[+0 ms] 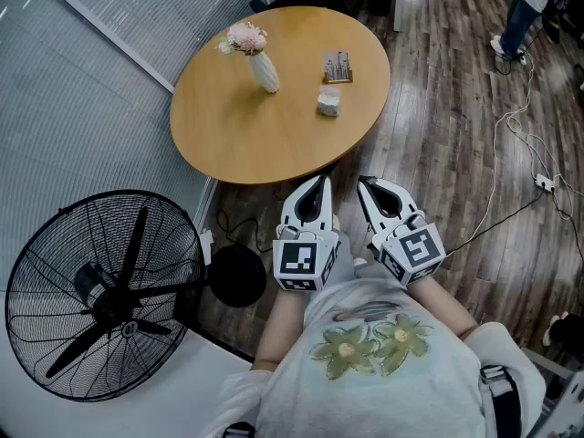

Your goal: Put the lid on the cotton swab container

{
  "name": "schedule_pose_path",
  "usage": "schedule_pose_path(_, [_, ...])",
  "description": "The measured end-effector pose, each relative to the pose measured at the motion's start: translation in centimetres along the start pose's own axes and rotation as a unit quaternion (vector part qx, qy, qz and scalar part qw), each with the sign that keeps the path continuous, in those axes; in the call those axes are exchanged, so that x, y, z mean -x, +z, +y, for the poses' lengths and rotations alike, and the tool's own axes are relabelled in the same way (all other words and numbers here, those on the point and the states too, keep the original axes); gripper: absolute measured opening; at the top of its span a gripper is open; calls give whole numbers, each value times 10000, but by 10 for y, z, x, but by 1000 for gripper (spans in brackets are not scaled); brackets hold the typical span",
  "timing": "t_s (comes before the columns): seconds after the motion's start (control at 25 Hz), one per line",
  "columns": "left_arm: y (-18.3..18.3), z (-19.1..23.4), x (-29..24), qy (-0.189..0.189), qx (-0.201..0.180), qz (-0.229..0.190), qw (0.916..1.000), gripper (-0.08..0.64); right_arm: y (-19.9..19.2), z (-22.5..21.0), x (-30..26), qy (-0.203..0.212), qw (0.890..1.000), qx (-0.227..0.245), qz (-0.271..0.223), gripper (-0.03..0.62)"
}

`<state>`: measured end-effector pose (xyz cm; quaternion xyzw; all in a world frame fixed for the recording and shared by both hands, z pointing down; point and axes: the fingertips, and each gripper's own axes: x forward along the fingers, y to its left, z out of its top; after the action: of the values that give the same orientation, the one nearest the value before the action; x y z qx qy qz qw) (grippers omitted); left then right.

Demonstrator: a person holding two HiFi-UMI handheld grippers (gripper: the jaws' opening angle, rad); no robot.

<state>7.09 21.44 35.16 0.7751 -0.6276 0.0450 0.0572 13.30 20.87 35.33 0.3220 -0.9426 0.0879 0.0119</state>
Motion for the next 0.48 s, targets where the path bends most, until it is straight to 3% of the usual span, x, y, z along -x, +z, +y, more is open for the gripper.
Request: schedule_pose_path(0.48, [-4,9,-18,7,104,69,9999,0,4,-15,-12,-49,9999,-106,-121,0])
